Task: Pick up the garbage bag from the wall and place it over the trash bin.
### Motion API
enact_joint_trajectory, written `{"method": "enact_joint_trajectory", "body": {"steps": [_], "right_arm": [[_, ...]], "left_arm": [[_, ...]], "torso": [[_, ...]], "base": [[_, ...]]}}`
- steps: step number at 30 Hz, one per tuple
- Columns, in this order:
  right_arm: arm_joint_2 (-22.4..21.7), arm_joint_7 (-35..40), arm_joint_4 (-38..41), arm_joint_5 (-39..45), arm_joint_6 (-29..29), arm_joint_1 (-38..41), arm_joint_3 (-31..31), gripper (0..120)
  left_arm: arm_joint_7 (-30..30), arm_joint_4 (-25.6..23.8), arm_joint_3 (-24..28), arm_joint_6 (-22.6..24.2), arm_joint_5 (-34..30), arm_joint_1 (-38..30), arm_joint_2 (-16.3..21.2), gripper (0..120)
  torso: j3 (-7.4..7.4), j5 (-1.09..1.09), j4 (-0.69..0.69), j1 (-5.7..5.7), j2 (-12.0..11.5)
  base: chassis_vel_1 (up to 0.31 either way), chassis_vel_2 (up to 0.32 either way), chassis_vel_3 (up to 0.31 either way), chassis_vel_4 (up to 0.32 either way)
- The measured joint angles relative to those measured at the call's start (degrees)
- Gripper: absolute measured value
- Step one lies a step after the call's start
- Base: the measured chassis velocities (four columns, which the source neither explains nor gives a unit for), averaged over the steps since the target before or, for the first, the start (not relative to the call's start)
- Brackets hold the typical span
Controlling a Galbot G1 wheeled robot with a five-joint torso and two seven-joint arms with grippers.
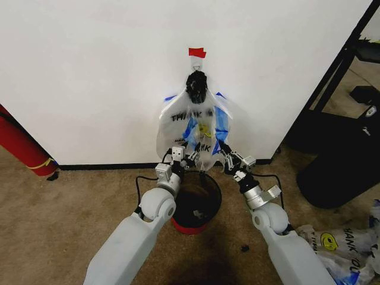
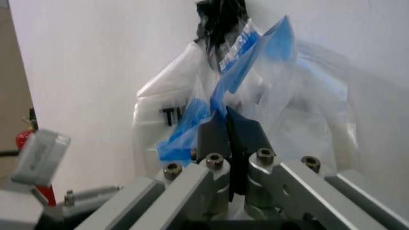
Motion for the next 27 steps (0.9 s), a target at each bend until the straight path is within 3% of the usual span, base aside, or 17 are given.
{"method": "enact_joint_trajectory", "body": {"steps": [8,13,19,25,27], "right_arm": [[0.1,0.0,0.9,-0.4,0.0,-0.3,0.2,0],[0.1,0.1,0.9,-0.7,0.4,-0.5,0.3,0],[0.1,2.5,1.5,-3.6,1.4,-2.2,1.1,0],[-0.5,3.3,4.8,-9.8,3.8,-8.5,3.0,0],[-0.5,3.3,5.6,-10.8,4.4,-10.1,3.3,0]], "left_arm": [[-0.3,2.1,-0.6,-0.7,0.1,-0.9,-0.5,1],[-0.3,0.8,-1.7,-1.1,0.3,-0.2,-0.4,0],[-5.8,-6.2,-4.8,-0.3,3.5,5.2,0.3,0],[-12.4,-16.7,-8.7,3.3,12.6,17.1,-0.1,0],[-12.8,-18.1,-9.3,3.4,14.1,19.1,-0.2,0]], "torso": [[0.00,0.00,0.00,0.00,0.0],[-0.01,-0.01,-0.01,0.00,0.0],[-0.01,-0.01,0.00,-0.01,0.0],[-0.01,0.00,0.01,-0.01,0.0],[-0.02,-0.01,0.00,-0.01,0.0]], "base": [[0.000,0.000,0.000,0.000],[0.000,0.000,0.000,0.000],[0.000,0.000,0.000,0.000],[0.000,0.000,0.000,0.000],[0.000,0.000,0.000,0.000]]}}
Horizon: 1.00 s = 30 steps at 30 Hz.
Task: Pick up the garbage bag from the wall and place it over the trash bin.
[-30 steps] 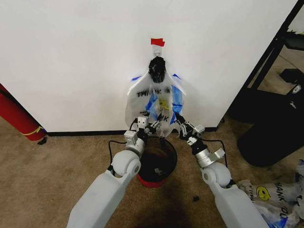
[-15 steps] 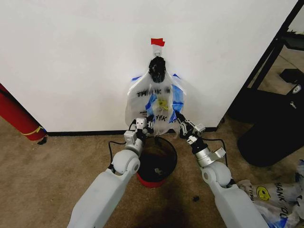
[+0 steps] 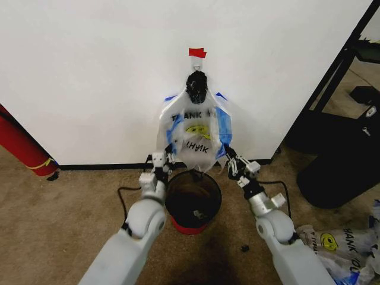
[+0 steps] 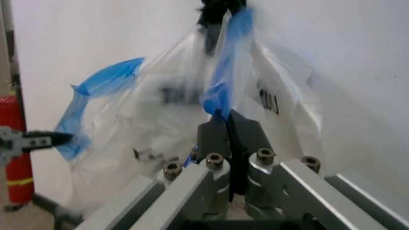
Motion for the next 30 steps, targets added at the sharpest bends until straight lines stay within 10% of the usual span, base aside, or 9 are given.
{"method": "enact_joint_trajectory", "body": {"steps": [30], "right_arm": [[2.0,-2.5,15.1,-11.9,10.6,-17.5,5.2,0]], "left_arm": [[-3.6,-20.4,-4.0,-7.1,7.1,22.3,1.8,0]], "torso": [[0.01,0.00,-0.01,0.01,0.0]], "base": [[0.000,0.000,0.000,0.000]]}}
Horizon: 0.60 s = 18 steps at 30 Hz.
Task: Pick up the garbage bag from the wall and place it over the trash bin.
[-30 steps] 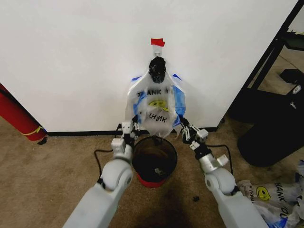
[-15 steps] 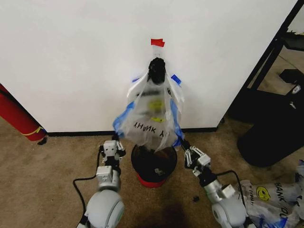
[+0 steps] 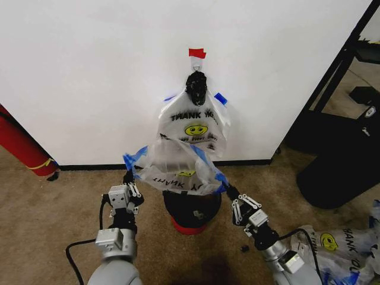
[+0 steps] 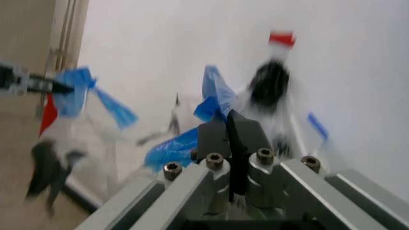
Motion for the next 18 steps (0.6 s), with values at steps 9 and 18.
{"method": "enact_joint_trajectory", "body": {"steps": [9,18], "right_arm": [[3.5,-1.0,3.1,7.8,0.8,3.4,-2.5,0],[4.0,-1.4,4.6,10.7,-0.6,4.4,-3.0,0]], "left_arm": [[4.1,-4.9,0.6,-2.6,-2.7,-0.8,-0.1,0],[3.0,-7.0,0.1,1.7,-2.4,2.2,0.3,0]], "torso": [[0.00,0.00,0.00,0.00,0.0],[0.00,0.00,0.00,0.00,0.0]], "base": [[0.000,0.000,0.000,0.000],[0.000,0.000,0.000,0.000]]}}
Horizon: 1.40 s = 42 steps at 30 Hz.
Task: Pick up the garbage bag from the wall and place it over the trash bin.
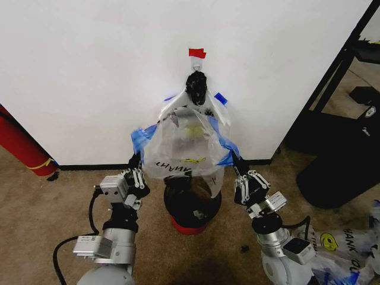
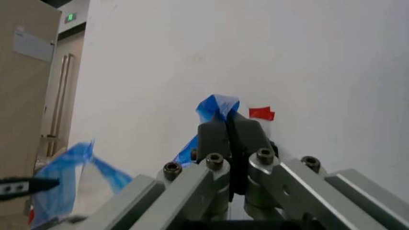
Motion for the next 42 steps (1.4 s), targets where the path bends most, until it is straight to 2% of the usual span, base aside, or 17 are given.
{"method": "enact_joint_trajectory", "body": {"steps": [5,16,26,30,33,37,42], "right_arm": [[0.0,0.0,0.9,0.6,-0.5,0.0,0.0,0],[-0.4,0.1,-0.4,3.0,-0.9,-0.5,-0.2,0],[0.2,0.1,-3.4,2.6,-0.7,-0.4,-0.5,0],[0.7,-2.6,-4.7,2.1,-0.1,0.6,-1.3,0],[0.7,-4.3,-4.4,3.3,-0.1,1.1,-1.2,0],[0.0,-9.2,-3.2,7.0,-0.1,2.0,0.2,0],[-0.2,-11.2,-2.3,9.0,-0.1,1.9,0.7,0]], "left_arm": [[-0.8,0.0,0.4,1.2,-0.9,0.6,-0.3,0],[-0.8,0.2,1.0,3.8,-7.8,1.9,-0.8,0],[-0.8,0.3,0.7,4.8,-7.2,1.1,-0.3,0],[-1.0,0.3,-0.6,5.7,-7.2,-0.1,1.7,0],[-0.3,0.3,-1.3,5.0,-7.2,-1.1,3.2,0],[4.0,0.3,-5.5,0.8,-7.8,-3.9,6.4,0],[6.2,0.3,-7.8,-1.1,-8.0,-5.6,7.7,0]], "torso": [[0.00,0.00,0.00,0.00,0.0],[0.00,0.00,0.00,0.00,0.0],[0.00,0.00,-0.01,0.00,0.0],[0.00,0.00,0.00,0.00,0.0],[0.00,0.00,0.00,0.00,0.0],[0.00,0.00,0.00,0.00,0.0],[0.00,0.00,-0.01,0.00,0.0]], "base": [[0.000,0.000,0.000,0.000],[0.000,0.000,0.000,0.000],[0.000,0.000,0.000,0.000],[0.000,0.000,0.000,0.000],[0.000,0.000,0.000,0.000],[0.000,0.000,0.000,0.000],[0.000,0.000,0.000,0.000]]}}
